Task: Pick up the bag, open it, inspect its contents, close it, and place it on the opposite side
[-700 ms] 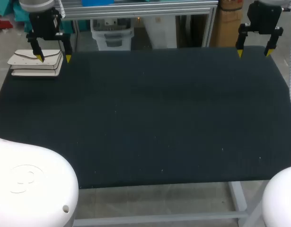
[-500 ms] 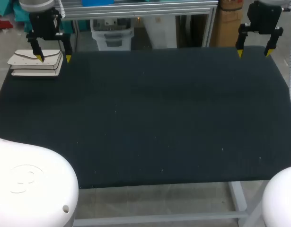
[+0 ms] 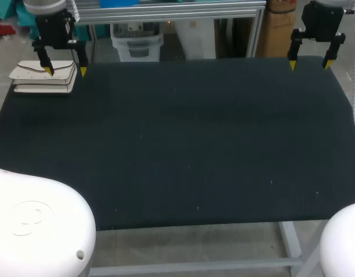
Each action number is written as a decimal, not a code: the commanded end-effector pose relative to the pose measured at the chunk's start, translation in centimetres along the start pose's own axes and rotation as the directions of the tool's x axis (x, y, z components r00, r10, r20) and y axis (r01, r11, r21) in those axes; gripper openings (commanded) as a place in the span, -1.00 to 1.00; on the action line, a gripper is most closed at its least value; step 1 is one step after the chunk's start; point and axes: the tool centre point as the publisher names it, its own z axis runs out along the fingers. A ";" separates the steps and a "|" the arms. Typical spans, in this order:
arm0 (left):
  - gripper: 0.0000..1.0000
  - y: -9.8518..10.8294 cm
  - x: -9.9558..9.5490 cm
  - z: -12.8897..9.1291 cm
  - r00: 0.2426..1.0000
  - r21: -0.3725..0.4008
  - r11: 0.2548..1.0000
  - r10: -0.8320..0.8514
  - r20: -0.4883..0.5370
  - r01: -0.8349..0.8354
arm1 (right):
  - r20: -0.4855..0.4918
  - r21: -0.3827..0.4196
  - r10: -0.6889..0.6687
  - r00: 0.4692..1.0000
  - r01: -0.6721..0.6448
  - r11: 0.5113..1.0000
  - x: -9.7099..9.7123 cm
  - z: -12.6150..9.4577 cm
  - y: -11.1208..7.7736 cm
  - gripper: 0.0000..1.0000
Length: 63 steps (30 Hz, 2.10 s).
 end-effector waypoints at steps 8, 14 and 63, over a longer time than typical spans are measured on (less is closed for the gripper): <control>1.00 -1.2 -3.1 -0.4 0.980 -0.040 0.994 0.091 -0.176 -0.100 | 0.022 -0.243 -0.436 0.900 0.428 0.871 3.0 -0.4 -0.3 1.00; 1.00 -2.0 -5.8 -0.1 0.958 -0.064 0.991 0.094 -0.270 -0.115 | 0.080 -0.305 -0.687 0.722 0.674 0.673 5.1 0.7 -1.7 1.00; 1.00 -11.1 -19.1 4.8 0.836 -0.022 0.996 0.060 -0.545 -0.086 | 0.030 -0.580 -0.999 0.040 0.815 0.015 8.7 6.0 -5.5 1.00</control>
